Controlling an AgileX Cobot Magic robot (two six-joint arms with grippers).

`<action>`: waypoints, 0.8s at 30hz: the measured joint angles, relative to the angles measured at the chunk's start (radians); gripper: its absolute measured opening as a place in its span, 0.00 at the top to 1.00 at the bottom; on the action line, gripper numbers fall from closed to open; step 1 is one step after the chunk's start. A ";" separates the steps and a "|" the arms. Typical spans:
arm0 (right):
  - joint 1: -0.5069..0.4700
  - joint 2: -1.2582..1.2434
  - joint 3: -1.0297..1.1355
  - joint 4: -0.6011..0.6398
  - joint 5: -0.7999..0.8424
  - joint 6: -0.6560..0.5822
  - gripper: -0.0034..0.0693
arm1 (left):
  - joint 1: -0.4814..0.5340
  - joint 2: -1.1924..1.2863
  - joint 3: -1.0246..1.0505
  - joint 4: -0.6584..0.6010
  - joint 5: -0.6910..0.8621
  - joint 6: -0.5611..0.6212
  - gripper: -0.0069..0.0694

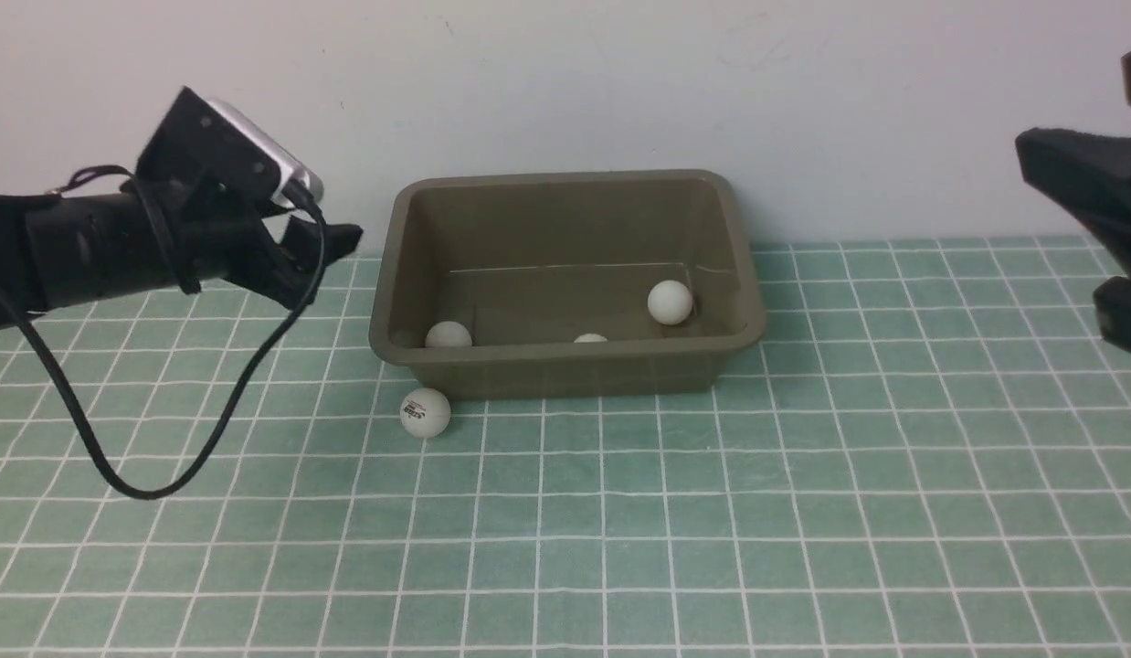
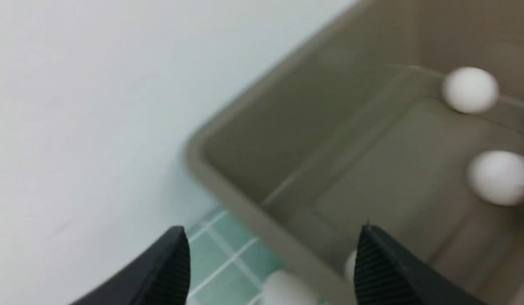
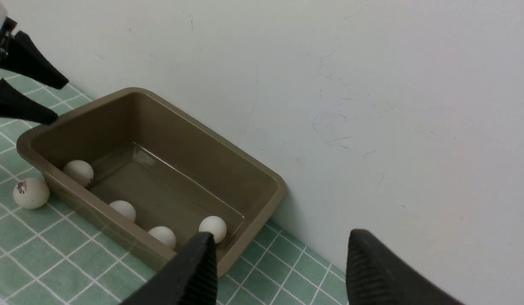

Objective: Put the table tennis balls in the box on the green coffee tablecloth.
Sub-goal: 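Reach for and grasp a ping pong ball on the table beside the basket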

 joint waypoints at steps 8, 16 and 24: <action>0.000 0.000 0.000 0.000 0.000 0.000 0.42 | 0.008 -0.093 0.000 0.263 -0.024 -0.479 0.29; 0.000 0.000 0.000 0.000 0.000 0.000 0.42 | 0.008 -0.120 0.000 0.568 0.101 -0.782 0.29; 0.000 0.000 0.000 0.000 0.000 0.000 0.42 | 0.008 -0.123 0.004 0.636 0.256 -0.888 0.29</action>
